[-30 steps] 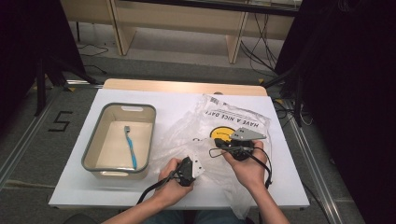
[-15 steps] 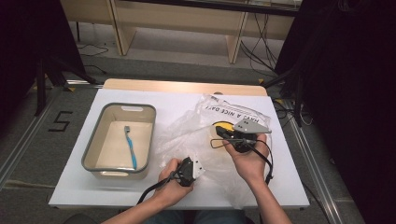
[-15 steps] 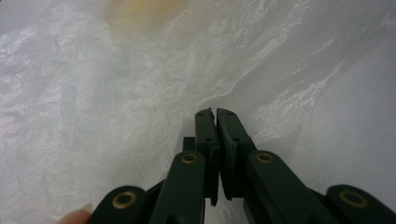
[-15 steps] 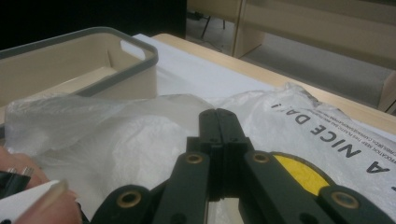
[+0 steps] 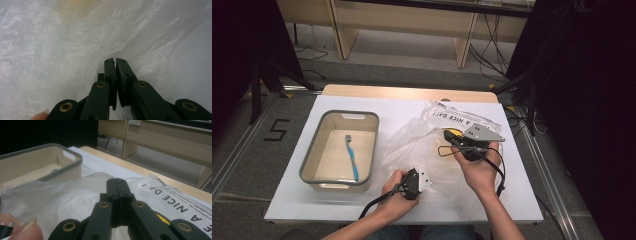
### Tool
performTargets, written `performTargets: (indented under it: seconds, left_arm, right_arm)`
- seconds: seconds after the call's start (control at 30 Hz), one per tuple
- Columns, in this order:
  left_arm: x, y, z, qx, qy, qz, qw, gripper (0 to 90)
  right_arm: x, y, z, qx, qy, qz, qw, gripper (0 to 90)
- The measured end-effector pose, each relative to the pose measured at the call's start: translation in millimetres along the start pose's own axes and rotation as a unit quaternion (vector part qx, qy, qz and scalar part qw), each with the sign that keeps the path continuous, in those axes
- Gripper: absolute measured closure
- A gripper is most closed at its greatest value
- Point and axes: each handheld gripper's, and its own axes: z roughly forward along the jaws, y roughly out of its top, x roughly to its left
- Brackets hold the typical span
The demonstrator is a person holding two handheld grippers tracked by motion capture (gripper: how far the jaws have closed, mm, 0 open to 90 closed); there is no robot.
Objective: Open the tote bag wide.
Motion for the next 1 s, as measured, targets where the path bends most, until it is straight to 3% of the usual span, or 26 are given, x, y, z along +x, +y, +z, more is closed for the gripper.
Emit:
performTargets:
  seconds: [0.43,0.63,0.8,1.0]
  left_arm:
    - [0.5,0.4,-2.9,0.001,-0.001,0.000,1.0000,83.8]
    - [-3.4,7.6,-21.7,-0.024,-0.009,0.002,0.9997,77.0]
    - [-3.4,11.7,-40.6,-0.050,-0.019,-0.008,0.9985,64.4]
    - [-1.2,11.4,-56.9,-0.056,-0.040,-0.028,0.9972,45.8]
  right_arm:
    - [-1.8,-1.6,0.0,-0.001,-0.001,0.007,1.0000,90.0]
    - [-1.9,-2.5,0.3,0.002,-0.002,0.007,1.0000,90.0]
    - [-2.7,-3.1,0.1,0.002,-0.002,0.009,1.0000,90.0]
    - [-3.6,-5.5,1.2,0.005,-0.003,0.010,0.9999,90.0]
